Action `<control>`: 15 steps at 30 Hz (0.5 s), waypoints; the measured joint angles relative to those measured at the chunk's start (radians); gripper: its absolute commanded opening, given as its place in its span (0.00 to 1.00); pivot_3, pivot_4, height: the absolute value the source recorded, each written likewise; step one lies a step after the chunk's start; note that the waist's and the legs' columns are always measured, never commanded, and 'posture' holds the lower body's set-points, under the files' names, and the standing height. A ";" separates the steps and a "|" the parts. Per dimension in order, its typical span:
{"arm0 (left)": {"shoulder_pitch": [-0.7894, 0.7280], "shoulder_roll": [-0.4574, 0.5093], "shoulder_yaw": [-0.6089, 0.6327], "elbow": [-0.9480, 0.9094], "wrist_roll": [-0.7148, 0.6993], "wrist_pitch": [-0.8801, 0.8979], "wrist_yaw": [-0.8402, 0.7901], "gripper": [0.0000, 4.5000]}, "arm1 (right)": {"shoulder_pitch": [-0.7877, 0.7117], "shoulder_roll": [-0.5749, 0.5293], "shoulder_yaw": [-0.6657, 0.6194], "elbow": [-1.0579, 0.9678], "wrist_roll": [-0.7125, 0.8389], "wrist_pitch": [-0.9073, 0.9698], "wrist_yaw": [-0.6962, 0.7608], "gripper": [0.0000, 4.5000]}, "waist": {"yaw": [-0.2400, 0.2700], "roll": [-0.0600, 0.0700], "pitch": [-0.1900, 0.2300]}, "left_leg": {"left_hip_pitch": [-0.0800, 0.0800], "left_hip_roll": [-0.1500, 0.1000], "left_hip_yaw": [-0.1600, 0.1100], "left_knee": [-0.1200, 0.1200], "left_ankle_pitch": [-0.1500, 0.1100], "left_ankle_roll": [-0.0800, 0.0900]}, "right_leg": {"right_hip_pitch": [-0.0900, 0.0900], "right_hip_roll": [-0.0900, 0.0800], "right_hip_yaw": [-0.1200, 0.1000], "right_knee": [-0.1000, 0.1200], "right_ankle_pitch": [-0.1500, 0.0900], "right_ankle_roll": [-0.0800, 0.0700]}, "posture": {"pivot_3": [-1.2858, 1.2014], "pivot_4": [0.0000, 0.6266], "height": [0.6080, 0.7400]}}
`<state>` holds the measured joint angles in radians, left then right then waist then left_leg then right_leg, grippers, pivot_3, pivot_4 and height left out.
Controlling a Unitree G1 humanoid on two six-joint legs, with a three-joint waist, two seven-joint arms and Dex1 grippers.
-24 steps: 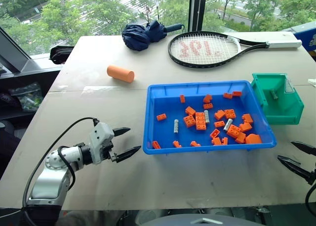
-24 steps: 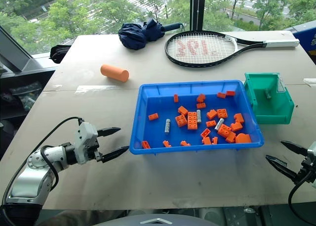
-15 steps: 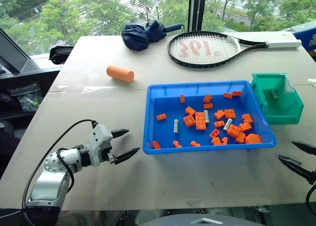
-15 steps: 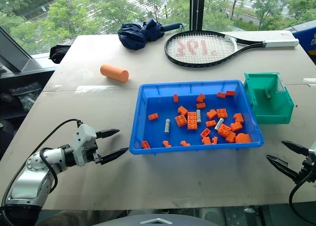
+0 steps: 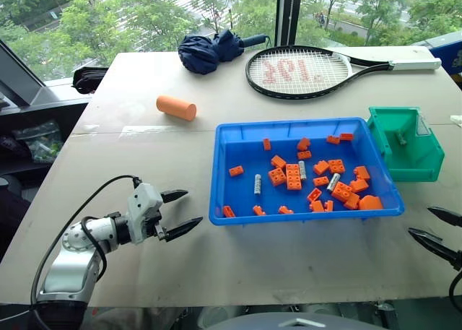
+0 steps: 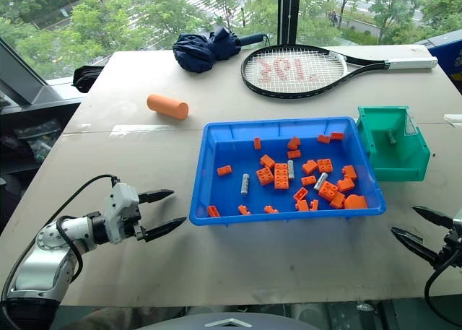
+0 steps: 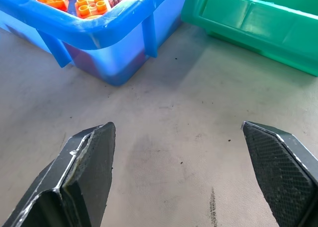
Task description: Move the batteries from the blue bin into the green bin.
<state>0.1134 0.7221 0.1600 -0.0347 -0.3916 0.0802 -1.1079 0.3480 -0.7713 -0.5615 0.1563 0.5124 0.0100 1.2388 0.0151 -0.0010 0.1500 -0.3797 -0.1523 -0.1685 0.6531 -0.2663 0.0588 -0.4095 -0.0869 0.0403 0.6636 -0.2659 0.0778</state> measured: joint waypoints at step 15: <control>-0.212 0.158 0.073 -0.184 -0.274 0.251 -0.135 1.00 | -0.117 -0.163 -0.024 -0.531 0.243 0.412 -0.187 0.91 | -0.001 0.000 0.000 | -0.001 0.000 -0.001 0.000 0.000 0.000 | 0.000 0.000 -0.001 0.000 0.000 0.000 | 0.52 0.24 1.00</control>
<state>-0.0982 0.8805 0.2327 -0.2192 -0.6653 0.3312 -1.2426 0.2312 -0.9340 -0.5852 -0.3748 0.7552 0.4222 1.0515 0.0143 -0.0011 0.1503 -0.3806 -0.1521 -0.1692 0.6533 -0.2662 0.0587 -0.4099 -0.0869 0.0391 0.6633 -0.2659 0.0779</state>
